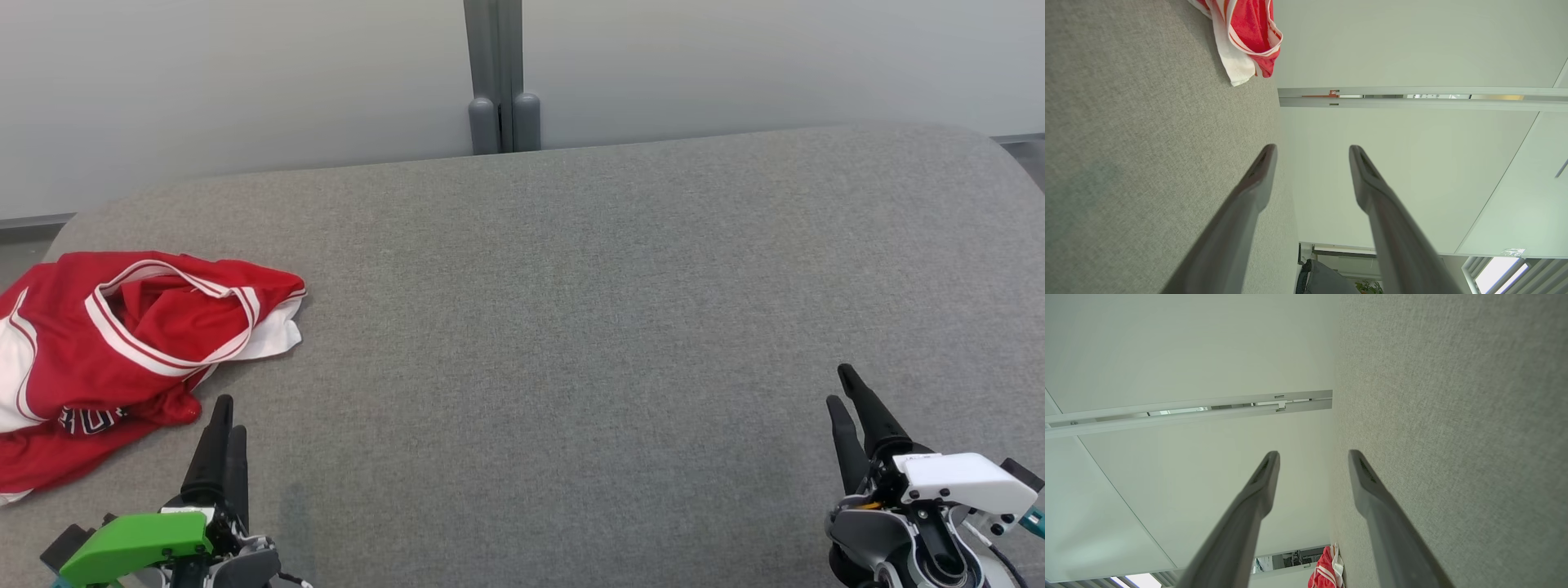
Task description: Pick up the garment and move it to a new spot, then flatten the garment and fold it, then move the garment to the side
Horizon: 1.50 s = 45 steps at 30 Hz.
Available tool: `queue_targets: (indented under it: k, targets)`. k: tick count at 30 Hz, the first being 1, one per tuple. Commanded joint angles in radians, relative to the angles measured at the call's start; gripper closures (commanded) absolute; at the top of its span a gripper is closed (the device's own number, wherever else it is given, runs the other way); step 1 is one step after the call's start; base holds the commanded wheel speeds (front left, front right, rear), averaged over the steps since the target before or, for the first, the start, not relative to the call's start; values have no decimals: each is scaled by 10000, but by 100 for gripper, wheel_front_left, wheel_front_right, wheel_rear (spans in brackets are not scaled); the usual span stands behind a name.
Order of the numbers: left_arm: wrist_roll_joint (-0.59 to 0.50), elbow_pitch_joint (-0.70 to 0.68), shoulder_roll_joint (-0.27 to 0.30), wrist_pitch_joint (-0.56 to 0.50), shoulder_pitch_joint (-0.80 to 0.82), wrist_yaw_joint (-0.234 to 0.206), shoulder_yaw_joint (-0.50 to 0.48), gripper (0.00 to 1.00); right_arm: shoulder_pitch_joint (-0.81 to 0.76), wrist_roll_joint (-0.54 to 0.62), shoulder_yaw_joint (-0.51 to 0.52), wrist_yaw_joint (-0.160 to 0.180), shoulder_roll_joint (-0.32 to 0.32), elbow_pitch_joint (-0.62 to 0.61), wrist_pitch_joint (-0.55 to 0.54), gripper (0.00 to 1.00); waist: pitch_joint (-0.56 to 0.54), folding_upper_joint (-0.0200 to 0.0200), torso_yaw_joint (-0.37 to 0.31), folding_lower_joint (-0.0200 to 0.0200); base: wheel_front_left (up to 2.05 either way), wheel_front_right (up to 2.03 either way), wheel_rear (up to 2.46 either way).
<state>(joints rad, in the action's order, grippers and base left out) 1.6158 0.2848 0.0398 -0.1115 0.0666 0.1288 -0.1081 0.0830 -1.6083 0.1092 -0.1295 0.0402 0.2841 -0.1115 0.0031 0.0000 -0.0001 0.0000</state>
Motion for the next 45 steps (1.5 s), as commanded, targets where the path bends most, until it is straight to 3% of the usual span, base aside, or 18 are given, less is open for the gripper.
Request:
queue_targets:
  k: [1, 15, 45]
  targets:
    - [-24, -155, 40, 131, 157, 3, 56, 0, 141, 70, -92, -6, 34, -199, 122, 0, -2, 0, -1, 0, 0, 0, 0]
    - [-538, -77, 57, 806, 174, -4, 283, 0, 145, 861, -571, -10, 51, -411, 802, 0, -1, 0, 12, 0, 0, 0, 0]
    - [-6561, -490, 88, 1937, 39, -874, 1185, 0, 162, 7223, -1130, -19, 81, -484, 1936, 0, 4, 0, 125, 0, 0, 0, 0]
